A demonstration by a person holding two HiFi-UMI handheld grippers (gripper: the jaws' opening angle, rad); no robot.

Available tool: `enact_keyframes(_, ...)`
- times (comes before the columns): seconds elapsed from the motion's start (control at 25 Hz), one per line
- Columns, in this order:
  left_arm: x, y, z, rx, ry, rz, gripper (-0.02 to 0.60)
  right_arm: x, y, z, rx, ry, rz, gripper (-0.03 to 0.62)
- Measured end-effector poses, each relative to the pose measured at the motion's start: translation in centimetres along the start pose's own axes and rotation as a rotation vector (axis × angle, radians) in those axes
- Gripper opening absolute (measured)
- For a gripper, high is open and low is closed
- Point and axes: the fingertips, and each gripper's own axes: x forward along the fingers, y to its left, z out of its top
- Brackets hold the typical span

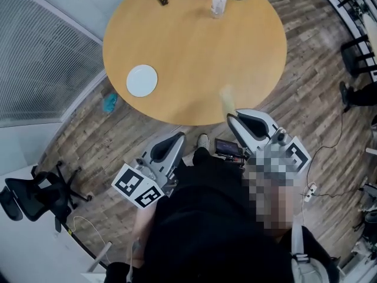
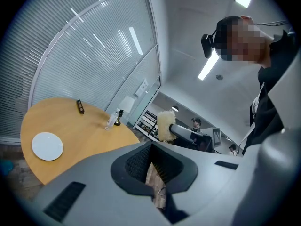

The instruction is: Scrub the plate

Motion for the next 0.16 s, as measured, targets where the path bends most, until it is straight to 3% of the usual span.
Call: enact_keyframes(0.16,0.32,-0.07,-0.54,-0.006,0.004,0.005,0.011,-0.21,-0.03,0.06,0.006,-0.012,0.016,0.025)
